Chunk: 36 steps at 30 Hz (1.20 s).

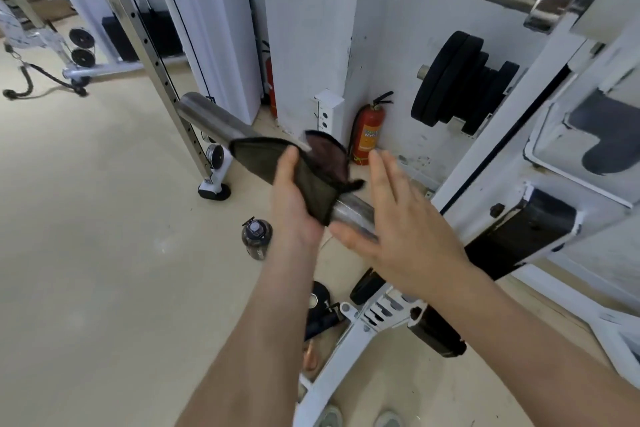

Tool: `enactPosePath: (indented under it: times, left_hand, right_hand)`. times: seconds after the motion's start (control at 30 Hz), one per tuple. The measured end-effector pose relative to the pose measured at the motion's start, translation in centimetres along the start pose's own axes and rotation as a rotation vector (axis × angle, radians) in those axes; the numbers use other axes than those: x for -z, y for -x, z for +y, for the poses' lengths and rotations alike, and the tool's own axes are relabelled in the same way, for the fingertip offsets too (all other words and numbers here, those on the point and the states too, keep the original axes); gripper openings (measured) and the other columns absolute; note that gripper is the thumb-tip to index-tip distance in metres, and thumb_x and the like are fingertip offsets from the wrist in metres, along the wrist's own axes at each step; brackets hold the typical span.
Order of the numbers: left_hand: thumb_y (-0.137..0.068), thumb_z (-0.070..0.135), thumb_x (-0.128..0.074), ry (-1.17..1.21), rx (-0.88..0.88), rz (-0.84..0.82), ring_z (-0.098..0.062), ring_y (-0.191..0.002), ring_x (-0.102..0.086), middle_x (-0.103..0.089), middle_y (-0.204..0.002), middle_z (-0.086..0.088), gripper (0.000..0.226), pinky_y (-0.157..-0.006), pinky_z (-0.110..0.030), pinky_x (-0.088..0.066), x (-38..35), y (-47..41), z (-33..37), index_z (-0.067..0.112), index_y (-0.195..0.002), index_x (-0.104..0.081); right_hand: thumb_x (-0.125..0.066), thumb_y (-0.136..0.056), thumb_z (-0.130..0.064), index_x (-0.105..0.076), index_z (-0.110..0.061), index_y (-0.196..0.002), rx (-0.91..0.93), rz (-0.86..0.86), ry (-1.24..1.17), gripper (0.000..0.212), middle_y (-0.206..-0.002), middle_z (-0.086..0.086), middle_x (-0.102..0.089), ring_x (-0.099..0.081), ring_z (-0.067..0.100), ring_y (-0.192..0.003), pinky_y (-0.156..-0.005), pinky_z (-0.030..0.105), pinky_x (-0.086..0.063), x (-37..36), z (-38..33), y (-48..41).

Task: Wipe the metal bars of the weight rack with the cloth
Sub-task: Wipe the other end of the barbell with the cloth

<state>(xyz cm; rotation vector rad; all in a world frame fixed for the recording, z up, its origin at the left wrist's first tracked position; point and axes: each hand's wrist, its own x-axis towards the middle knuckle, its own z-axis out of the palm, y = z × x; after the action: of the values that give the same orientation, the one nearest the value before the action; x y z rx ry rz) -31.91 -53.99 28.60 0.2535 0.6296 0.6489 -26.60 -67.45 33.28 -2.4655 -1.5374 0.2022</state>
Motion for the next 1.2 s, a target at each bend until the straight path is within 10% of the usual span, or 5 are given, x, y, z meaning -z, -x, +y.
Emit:
enactPosePath:
  times: [0.23,0.5,0.67,0.83,1.2]
  left_hand:
    - [-0.089,0.026,-0.066,-0.371,-0.053,0.056,-0.017,-0.075,-0.07,-0.073,-0.083,-0.005,0.013,-0.065,-0.031,-0.055,-0.3,5.6,-5.9,0.013,-0.089,-0.069]
    - [-0.092,0.051,-0.053,-0.365,0.13,0.044,-0.024,-0.108,-0.065,-0.07,-0.114,-0.008,0.045,-0.093,-0.048,-0.051,1.8,6.6,-2.3,0.016,-0.118,-0.063]
    - [-0.074,0.045,-0.072,-1.613,-0.744,0.348,-0.016,-0.117,-0.046,-0.046,-0.131,-0.002,0.07,-0.097,-0.033,-0.043,3.9,8.4,-1.6,0.021,-0.133,-0.042]
    - [-0.088,0.036,-0.055,-2.022,-1.141,-0.518,-0.019,-0.132,-0.043,-0.056,-0.134,-0.001,0.053,-0.112,-0.049,-0.032,3.4,7.4,-2.2,0.019,-0.138,-0.048]
    - [-0.089,0.038,-0.033,-2.289,-1.29,-0.541,-0.019,-0.08,-0.061,-0.067,-0.077,0.005,0.041,-0.1,-0.039,-0.035,0.4,2.8,-1.4,0.023,-0.082,-0.07]
  right_hand:
    - [-0.021,-0.095,-0.048,-0.023,-0.004,-0.151,0.052,0.15,0.15,0.071,-0.159,0.018,-0.02,-0.015,0.029,-0.148,-0.12,0.042,-0.009,-0.3,-0.2,-0.9]
    - [-0.034,-0.103,-0.039,-0.052,-0.023,-0.131,0.006,-0.046,0.065,0.036,-0.11,0.009,-0.066,-0.061,0.028,-0.098,-0.075,0.035,-0.047,0.6,-0.4,-1.2]
    - [-0.049,-0.099,-0.025,-0.067,-0.021,-0.109,-0.073,-0.011,0.117,0.021,-0.101,0.006,-0.068,-0.062,0.025,-0.09,-0.074,0.032,-0.049,0.5,1.4,-2.8]
    - [-0.052,-0.096,-0.02,-0.054,-0.016,-0.1,-0.091,0.112,0.198,0.006,-0.094,0.006,-0.064,-0.06,0.025,-0.08,-0.064,0.033,-0.044,1.9,1.2,-2.8]
    - [-0.048,-0.099,-0.034,0.023,-0.011,-0.149,-0.053,-0.294,0.341,0.09,-0.15,0.029,-0.023,-0.039,0.04,-0.129,-0.098,0.042,-0.042,1.9,-0.4,3.3]
